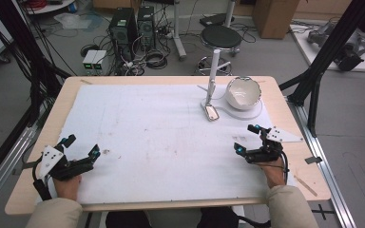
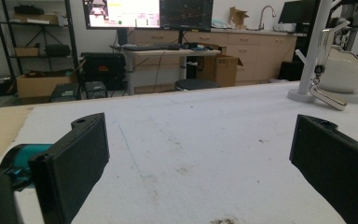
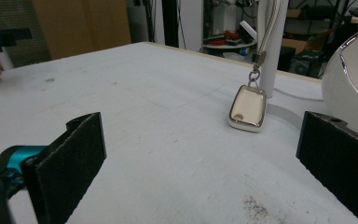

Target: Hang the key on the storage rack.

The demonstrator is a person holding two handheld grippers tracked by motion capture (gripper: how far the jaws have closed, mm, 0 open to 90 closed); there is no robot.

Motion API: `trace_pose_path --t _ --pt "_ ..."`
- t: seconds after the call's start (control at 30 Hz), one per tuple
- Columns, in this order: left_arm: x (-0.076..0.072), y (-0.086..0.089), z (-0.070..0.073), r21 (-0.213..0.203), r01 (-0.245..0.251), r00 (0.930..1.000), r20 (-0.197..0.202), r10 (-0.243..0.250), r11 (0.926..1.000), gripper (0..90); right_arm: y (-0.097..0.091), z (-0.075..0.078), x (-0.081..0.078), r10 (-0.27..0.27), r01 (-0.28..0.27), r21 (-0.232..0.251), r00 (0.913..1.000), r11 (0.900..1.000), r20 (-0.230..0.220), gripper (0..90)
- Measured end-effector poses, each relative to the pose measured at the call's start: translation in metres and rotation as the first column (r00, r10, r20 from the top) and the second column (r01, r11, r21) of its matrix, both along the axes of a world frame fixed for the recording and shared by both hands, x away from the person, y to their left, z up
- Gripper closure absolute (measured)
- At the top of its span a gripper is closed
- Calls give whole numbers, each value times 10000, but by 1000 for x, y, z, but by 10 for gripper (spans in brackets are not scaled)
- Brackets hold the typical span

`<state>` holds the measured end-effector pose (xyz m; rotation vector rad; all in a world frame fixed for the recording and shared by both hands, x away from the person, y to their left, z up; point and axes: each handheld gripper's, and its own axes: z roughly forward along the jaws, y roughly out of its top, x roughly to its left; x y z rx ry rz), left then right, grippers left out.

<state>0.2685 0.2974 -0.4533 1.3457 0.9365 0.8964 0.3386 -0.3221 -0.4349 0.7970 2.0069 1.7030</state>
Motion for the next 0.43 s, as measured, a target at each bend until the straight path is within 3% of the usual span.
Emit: trace_pose_path --t 0.13,0.27,0.43 --pt "0 0 0 -1 -6 10000 -18 6 10000 50 -4 -14 -5 -114 107 413 9998 9991 165 4" --pt "0 1 0 7 -34 10000 -50 34 10000 50 -6 -15 -9 -147 116 610 9986 9981 514 5" --pt "0 0 0 6 -30 10000 -20 30 10000 50 -7 -16 -10 -302 258 831 9982 9962 520 5"
